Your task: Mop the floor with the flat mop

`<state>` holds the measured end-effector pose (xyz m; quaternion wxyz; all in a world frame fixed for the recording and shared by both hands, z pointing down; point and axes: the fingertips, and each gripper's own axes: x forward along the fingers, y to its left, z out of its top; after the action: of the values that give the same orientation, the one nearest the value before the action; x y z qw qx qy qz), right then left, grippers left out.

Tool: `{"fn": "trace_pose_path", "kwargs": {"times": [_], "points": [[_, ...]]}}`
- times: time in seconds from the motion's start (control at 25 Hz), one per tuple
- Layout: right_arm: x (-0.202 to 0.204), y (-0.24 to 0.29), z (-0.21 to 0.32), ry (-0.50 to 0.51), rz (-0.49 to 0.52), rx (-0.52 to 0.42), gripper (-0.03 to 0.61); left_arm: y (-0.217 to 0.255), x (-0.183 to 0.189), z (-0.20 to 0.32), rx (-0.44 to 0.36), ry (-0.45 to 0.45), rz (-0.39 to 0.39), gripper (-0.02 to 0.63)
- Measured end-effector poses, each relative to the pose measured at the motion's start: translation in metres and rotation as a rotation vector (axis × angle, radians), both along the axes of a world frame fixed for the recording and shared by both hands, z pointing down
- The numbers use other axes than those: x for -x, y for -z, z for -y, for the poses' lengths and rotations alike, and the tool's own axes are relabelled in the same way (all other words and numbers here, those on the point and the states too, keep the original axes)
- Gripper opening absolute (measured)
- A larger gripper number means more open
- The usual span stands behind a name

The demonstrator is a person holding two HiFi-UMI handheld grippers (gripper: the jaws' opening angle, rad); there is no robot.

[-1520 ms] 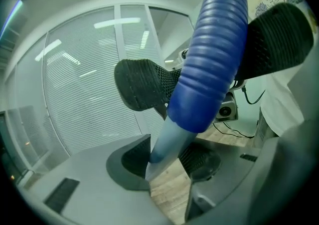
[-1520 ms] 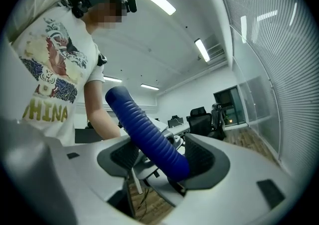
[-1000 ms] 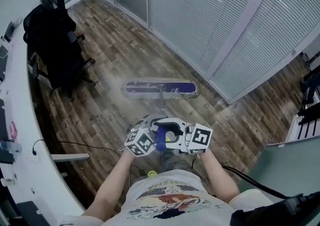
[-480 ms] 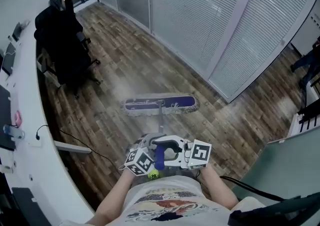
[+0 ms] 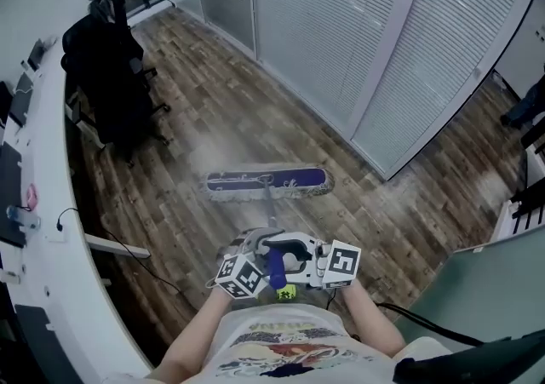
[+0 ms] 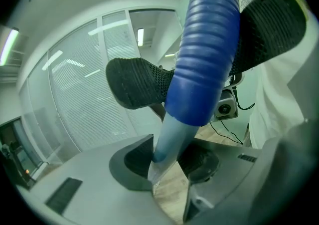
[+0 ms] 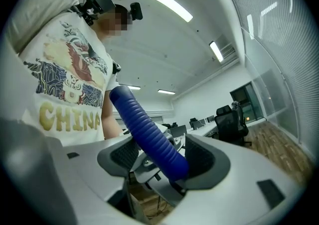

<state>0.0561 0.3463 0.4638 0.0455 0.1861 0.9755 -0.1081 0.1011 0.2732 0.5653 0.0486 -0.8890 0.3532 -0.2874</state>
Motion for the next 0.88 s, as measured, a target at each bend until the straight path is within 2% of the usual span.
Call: {"fn": "trace_pose_path", "kwargs": {"times": [0.24,0.44,0.72,0.88], "points": [[-0.021,-0.01,0.005,0.112,-0.009,-0.019,0.267,-0.01,-0.017,0.009,0.003,0.059,0.022,0.121],[-0.02,-0.019,0.033,0.14,-0.005,-0.032,0.267,-0.015,-0.013,0.04,0.009,0.102,0.03,0.12],[0.007,-0.021,0.093,0.145,0.001,-0.034,0.267,-0.021,0.017,0.101,0.0,0.127,0.02,0.121],[0.032,-0.021,0.146,0.142,0.004,-0.029,0.267,-0.02,0.042,0.153,-0.011,0.127,-0.001,0.121]]}}
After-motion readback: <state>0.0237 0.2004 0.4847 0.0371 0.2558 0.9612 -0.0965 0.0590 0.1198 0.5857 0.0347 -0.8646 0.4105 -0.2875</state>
